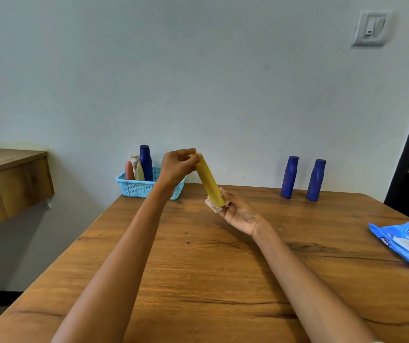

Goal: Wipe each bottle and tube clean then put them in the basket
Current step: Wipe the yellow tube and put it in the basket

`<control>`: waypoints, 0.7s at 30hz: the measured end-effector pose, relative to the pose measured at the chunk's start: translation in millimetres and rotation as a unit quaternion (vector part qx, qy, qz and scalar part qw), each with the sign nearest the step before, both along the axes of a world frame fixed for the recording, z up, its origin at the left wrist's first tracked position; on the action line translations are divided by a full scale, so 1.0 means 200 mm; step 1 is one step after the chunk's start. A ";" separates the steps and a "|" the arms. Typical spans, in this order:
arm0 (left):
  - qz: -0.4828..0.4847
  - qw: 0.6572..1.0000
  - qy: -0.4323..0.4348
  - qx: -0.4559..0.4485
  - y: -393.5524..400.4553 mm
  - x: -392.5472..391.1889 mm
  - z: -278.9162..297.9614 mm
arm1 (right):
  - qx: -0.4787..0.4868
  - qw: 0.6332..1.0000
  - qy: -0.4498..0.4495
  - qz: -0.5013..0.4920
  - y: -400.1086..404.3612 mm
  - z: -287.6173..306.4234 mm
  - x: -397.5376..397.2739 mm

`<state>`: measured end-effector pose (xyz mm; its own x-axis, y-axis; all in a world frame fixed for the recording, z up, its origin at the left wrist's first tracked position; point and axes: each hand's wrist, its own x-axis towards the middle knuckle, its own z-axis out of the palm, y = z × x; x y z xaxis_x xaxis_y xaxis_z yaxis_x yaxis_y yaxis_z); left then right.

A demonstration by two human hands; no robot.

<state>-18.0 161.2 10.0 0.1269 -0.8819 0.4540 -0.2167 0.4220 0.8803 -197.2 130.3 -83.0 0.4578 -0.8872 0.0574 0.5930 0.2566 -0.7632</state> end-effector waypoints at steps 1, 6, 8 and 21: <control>0.004 1.000 -0.012 -0.008 0.00 0.00 0.00 | 0.013 1.000 -0.002 0.005 0.00 0.01 0.01; 0.038 0.991 -0.117 -0.047 -0.03 -0.03 -0.03 | 0.083 0.995 0.052 -0.033 0.02 0.05 0.02; 0.045 0.987 -0.139 -0.062 -0.04 -0.05 -0.04 | 0.097 0.989 0.094 -0.060 0.02 0.06 0.01; 0.078 0.982 -0.155 -0.073 -0.04 -0.10 -0.07 | -0.139 0.955 0.184 -0.186 0.05 0.18 0.09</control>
<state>-37.3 152.7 -3.3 0.0906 -0.7860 0.6116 -0.5364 0.4789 0.6949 -178.8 140.6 -47.1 0.1476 -0.9665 0.2101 0.2813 -0.1627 -0.9457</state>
